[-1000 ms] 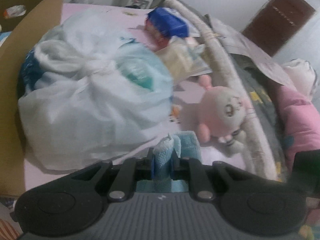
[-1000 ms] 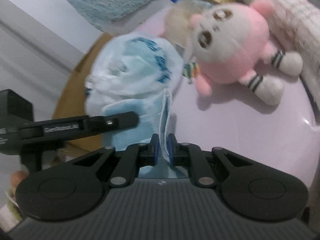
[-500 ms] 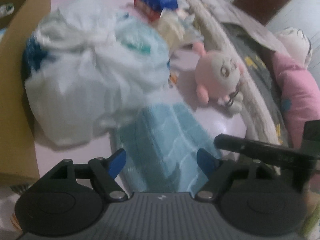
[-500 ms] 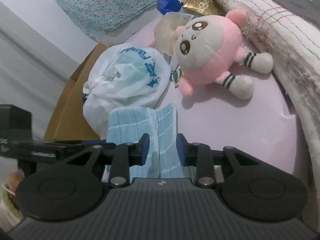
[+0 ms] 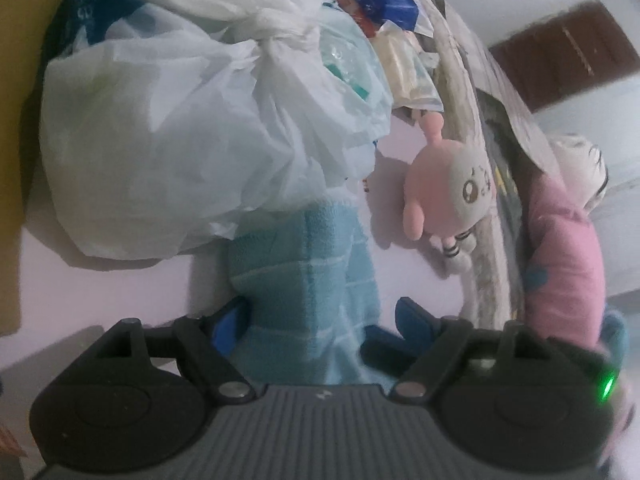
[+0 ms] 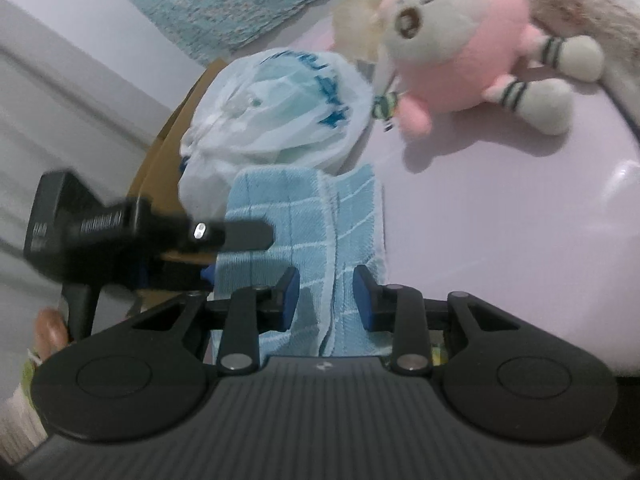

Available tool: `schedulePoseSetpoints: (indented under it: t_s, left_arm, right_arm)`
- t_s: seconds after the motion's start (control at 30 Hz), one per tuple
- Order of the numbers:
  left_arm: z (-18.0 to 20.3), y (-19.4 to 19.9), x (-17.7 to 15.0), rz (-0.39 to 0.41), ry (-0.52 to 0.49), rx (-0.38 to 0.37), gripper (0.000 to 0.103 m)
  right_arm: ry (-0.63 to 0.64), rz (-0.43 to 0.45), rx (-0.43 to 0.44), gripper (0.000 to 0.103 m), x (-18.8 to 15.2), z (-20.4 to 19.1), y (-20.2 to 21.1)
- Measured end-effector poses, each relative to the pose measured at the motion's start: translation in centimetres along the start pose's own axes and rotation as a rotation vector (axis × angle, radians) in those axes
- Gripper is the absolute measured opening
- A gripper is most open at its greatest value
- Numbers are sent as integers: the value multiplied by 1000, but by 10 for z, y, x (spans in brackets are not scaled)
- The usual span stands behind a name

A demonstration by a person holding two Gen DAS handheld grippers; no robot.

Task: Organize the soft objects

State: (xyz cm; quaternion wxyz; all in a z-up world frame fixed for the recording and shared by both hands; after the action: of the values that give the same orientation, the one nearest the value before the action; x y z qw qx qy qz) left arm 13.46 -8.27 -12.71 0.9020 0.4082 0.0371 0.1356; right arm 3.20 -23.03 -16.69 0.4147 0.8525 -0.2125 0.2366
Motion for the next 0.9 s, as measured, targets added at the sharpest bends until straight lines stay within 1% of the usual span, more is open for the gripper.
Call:
schedulePoseSetpoints:
  t_s: [0.2,0.47,0.5,0.57,0.63,0.67,0.73,0.77,0.83,0.9]
  left_arm:
    - [12,-11,1,-28,-10,-9,82]
    - [26,-22,0,-39,-57,46,82]
    - [27,-23,0,-38,-64,56,79]
    - [28,-23,0,-27,-78,82,70]
    - [28,-23,0,-14,-90,117,51]
    - [28,-22,0,-8,-97,134,46]
    - [27,-22,0,4,-113,169,25]
    - [27,-22,1,7,-115,180,23]
    - [25,-21,2,11,-108,181,18]
    - [24,-18,2,16,-105,179,17]
  right_arm:
    - [132,-17,-8,30,-2,-23,-12]
    - [326,-28,-51,31,-2,-52,-22]
    - [348,-25,-51,31,-3,-55,-22]
    - [381,-19,-53,31,-4,-59,-23]
    - [397,-15,-56,33,-6,-61,-23]
    - [396,-13,-56,33,-7,-61,-22]
    - [388,-5,-53,33,-8,-59,-20]
    - [381,-1,-52,33,-8,-58,-19]
    - [364,3,-48,33,-9,-55,-15]
    - [356,9,-47,33,-10,-54,-9]
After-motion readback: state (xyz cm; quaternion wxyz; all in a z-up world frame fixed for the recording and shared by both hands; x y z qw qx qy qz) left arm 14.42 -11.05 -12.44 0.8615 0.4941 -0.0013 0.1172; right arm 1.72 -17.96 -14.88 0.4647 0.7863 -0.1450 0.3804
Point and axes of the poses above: each gripper's, at about its wrist camera, not at the fingertips, and y roughly against the way its jaws point, z to its right, x to its top, the point moved 3 cm from there along -y, roughly the way its jaws point, and after that the axes turned 13 degrees about y, right-handed, at the moved point
